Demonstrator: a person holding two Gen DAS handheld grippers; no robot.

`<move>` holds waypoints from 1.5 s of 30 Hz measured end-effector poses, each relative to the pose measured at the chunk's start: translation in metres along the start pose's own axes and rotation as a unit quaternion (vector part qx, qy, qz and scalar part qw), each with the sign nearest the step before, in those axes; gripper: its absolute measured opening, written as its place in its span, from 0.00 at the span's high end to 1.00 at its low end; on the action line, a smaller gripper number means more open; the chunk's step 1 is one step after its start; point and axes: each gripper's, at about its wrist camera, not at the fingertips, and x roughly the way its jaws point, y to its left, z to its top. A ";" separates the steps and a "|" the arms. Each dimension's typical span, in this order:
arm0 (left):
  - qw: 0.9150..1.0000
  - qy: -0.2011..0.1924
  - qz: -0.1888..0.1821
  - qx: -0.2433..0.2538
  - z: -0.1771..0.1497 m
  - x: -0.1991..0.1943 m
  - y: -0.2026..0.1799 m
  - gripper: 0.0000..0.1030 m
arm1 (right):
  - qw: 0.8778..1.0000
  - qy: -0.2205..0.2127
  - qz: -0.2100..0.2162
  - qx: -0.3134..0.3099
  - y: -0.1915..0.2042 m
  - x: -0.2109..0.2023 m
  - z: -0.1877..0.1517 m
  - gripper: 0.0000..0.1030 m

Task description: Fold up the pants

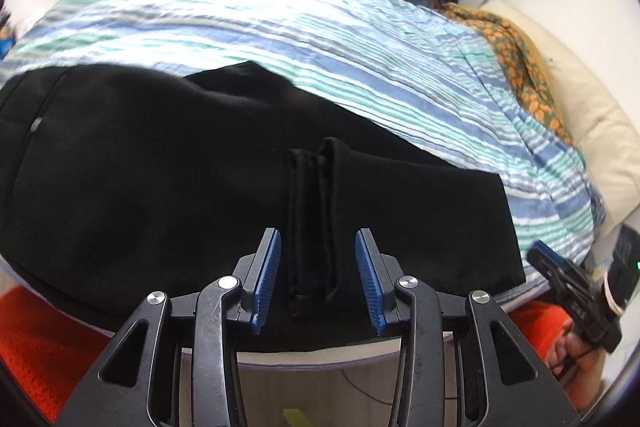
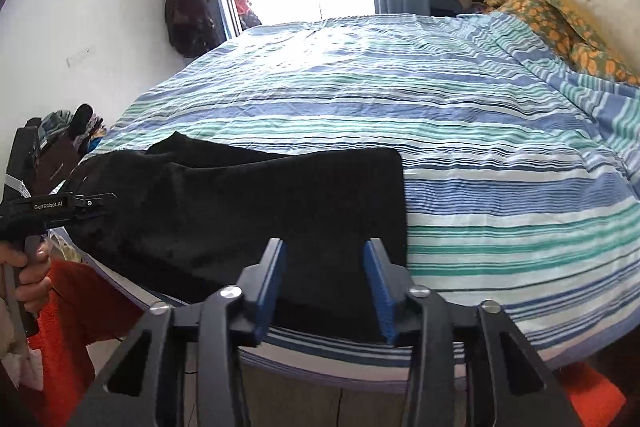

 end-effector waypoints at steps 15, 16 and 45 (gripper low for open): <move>0.999 0.014 0.031 0.021 -0.007 0.016 -0.004 0.59 | 0.998 0.029 0.010 0.049 -0.013 0.030 0.051 0.66; 0.999 0.015 0.034 0.022 -0.007 0.017 -0.004 0.59 | 0.998 0.035 0.010 0.058 -0.017 0.038 0.052 0.65; 0.996 -0.037 0.066 -0.037 0.004 -0.023 0.040 0.42 | 0.999 0.031 -0.014 0.022 0.009 0.004 -0.023 0.33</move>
